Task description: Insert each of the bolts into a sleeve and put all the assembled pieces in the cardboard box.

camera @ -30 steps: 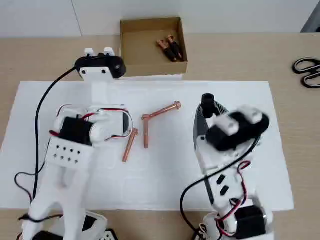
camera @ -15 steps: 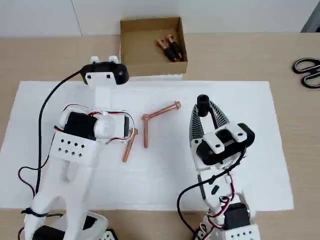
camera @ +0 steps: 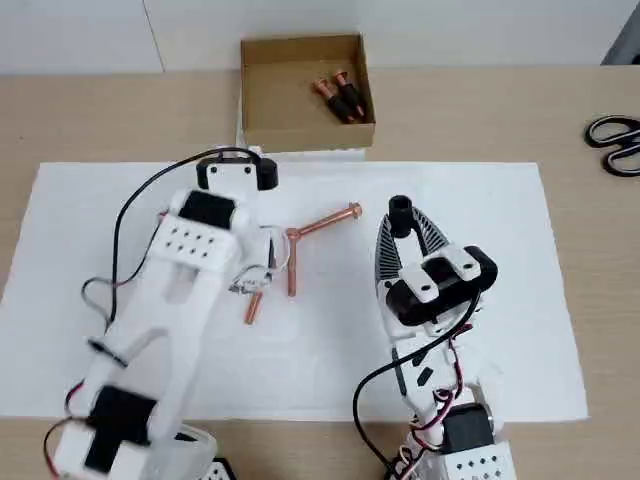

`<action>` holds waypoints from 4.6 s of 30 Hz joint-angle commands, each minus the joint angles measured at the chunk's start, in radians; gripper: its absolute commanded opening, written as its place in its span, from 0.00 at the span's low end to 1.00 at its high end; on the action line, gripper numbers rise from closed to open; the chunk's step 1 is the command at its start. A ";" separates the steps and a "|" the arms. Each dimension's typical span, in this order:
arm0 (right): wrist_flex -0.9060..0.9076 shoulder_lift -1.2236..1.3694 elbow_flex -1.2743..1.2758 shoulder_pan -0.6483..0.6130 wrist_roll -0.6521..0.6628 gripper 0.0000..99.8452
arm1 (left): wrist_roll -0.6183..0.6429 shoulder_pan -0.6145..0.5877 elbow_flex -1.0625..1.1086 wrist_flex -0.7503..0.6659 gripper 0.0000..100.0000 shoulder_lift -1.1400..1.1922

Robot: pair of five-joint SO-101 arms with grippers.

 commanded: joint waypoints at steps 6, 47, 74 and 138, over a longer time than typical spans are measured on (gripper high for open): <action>-0.022 -0.010 -0.009 0.002 0.009 0.00 | 0.049 0.077 -0.217 0.009 0.04 0.143; -0.022 -0.010 -0.011 0.004 0.009 0.00 | -0.207 -0.043 -0.214 -0.127 0.17 0.305; -0.022 -0.010 -0.011 0.004 0.009 0.00 | -0.199 0.015 -0.335 -0.110 0.01 0.470; -0.033 -0.010 0.021 -0.131 -0.052 0.00 | -0.120 0.324 0.415 -1.188 0.01 -0.861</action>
